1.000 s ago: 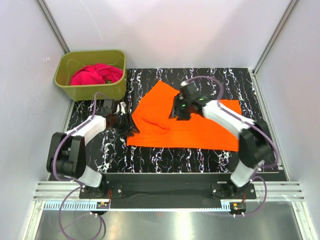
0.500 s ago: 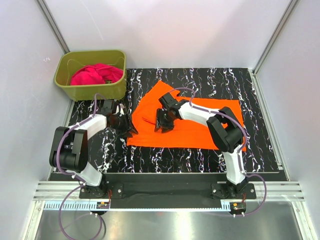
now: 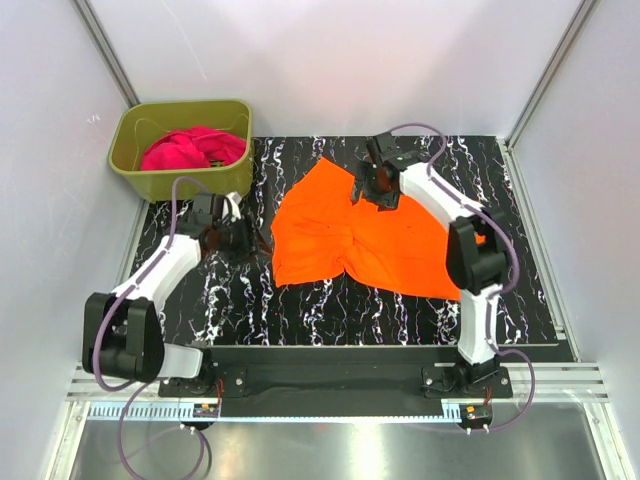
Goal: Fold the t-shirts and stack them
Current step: Fold the tshirt
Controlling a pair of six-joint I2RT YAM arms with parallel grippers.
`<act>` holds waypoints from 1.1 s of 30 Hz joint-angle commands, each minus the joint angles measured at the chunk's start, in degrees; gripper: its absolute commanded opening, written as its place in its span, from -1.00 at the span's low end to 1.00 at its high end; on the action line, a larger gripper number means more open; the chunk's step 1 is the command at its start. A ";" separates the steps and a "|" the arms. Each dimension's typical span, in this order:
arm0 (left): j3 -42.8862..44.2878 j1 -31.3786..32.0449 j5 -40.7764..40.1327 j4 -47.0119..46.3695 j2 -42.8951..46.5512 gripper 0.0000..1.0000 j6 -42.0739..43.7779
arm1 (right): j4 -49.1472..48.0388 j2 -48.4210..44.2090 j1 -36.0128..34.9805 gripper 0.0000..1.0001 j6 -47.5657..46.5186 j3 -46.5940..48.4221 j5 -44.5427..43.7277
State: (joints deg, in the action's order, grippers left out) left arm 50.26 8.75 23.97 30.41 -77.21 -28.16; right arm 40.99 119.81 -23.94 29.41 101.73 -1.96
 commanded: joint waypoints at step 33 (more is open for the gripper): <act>4.05 2.76 -16.85 8.60 -11.57 0.11 6.63 | -1.09 -30.42 21.66 0.42 9.80 -49.27 0.02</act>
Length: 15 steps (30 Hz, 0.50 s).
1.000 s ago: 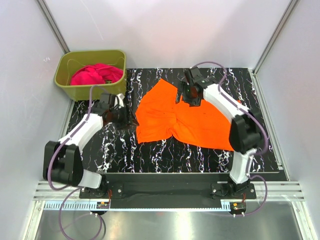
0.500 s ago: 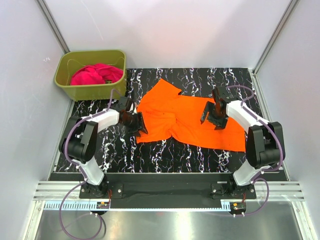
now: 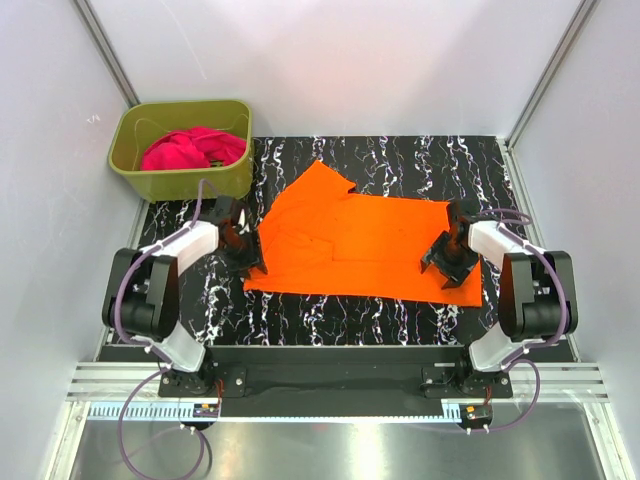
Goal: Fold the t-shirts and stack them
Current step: Fold the tshirt
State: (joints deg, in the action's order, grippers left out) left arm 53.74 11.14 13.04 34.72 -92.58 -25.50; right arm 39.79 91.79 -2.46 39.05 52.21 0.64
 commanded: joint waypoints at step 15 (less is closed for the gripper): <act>0.50 3.37 1.11 -3.16 1.61 0.18 -1.31 | 2.84 -4.08 5.09 0.43 -1.25 -1.31 -6.09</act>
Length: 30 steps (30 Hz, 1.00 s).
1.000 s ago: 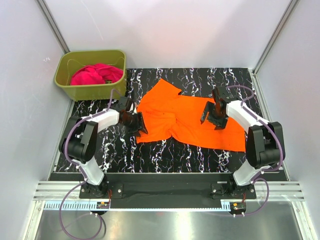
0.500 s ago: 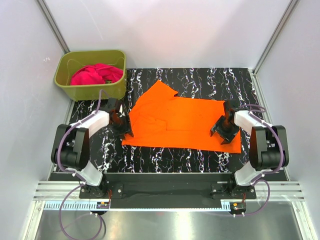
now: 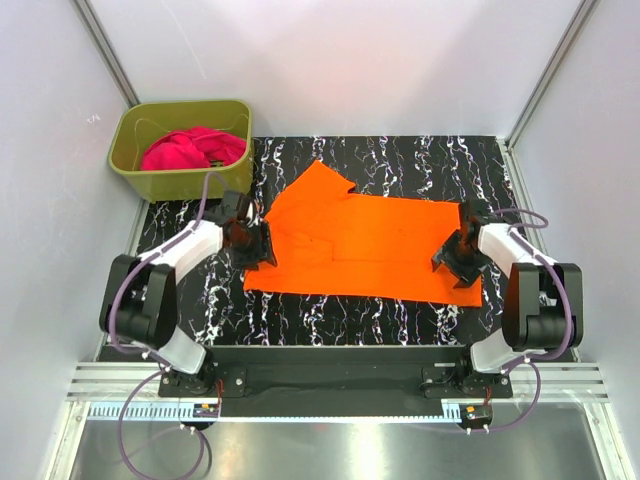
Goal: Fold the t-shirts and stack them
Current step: Fold the tshirt
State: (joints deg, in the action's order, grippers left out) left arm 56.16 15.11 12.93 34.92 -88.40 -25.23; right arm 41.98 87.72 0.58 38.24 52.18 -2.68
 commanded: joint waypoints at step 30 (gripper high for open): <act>43.30 -2.10 3.41 2.61 -20.39 0.30 11.87 | 2.14 17.82 7.16 0.81 15.10 29.46 4.00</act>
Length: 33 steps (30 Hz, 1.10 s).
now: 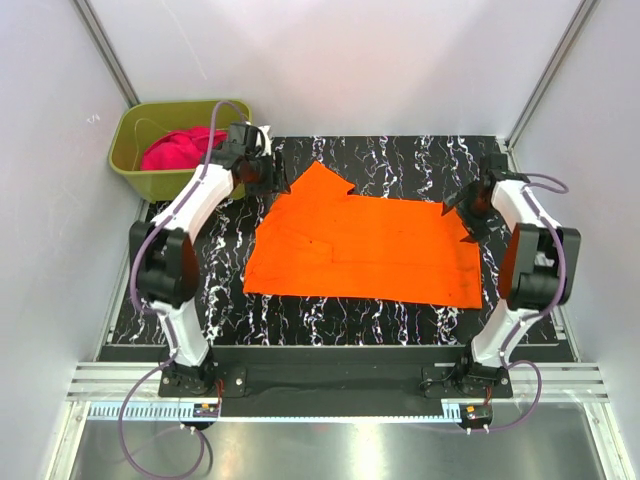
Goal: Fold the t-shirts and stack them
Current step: Fold the tshirt
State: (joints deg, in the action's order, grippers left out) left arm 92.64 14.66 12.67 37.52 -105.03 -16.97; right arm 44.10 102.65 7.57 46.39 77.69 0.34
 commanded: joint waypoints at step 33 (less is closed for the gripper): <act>18.80 0.73 -10.38 -7.28 -25.57 0.09 8.97 | 1.17 13.98 0.25 0.57 4.32 15.21 -2.00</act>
State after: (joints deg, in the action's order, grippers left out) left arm 109.47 15.77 4.71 34.15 -129.60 -9.26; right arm 44.88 115.55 7.57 51.72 90.76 0.45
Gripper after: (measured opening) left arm 0.547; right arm 0.790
